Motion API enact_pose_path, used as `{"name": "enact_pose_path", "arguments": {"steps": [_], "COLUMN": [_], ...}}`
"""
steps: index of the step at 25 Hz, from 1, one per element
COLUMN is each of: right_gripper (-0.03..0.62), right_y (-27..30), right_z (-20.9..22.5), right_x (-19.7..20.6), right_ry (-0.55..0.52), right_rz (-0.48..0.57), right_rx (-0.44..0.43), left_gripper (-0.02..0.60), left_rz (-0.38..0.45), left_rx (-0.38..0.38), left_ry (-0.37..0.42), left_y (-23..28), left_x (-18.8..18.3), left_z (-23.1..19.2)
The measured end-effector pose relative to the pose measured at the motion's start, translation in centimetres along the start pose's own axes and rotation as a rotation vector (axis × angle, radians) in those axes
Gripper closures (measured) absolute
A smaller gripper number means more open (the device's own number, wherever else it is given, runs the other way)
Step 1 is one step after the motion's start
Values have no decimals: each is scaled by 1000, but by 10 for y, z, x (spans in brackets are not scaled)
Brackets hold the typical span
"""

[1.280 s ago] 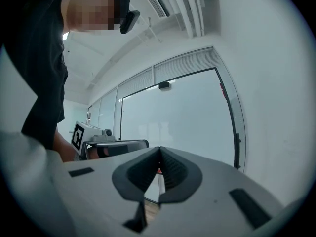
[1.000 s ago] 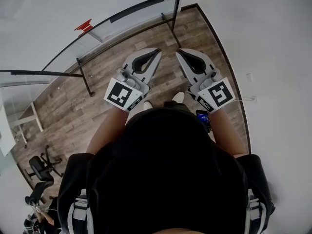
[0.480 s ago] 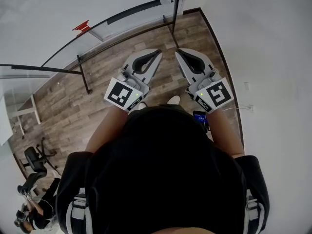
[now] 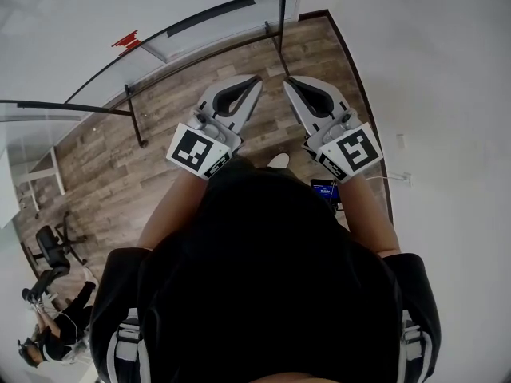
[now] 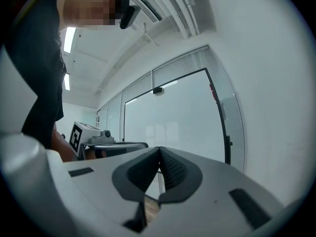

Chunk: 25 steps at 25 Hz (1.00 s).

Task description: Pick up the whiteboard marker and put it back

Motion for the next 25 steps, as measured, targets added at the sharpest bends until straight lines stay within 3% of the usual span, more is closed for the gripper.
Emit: {"name": "enact_pose_path", "arguments": {"steps": [14,25], "right_gripper": [600,600], "right_y": [-14,13], "right_z": [23,63], "right_x": [-4,3], "right_ry": [-13,-19], "right_rz": [-8,-33], "right_rx": [31,31], "left_gripper": [577,577], "left_rz": [-8,4], "left_rx": [34,42], "left_ry": [-2,-23], "left_y": [28,63], "left_x": [8,22], "left_z": [11,-24]}}
Point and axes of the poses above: the fingertips, and each gripper's own axes: y forward along the fingers, z to its right, x out of its underside, the point moved 3 cm from there along -y, backward along the fingers, and after that the axes turned 4 degrees about z, right-handed, at the moved point
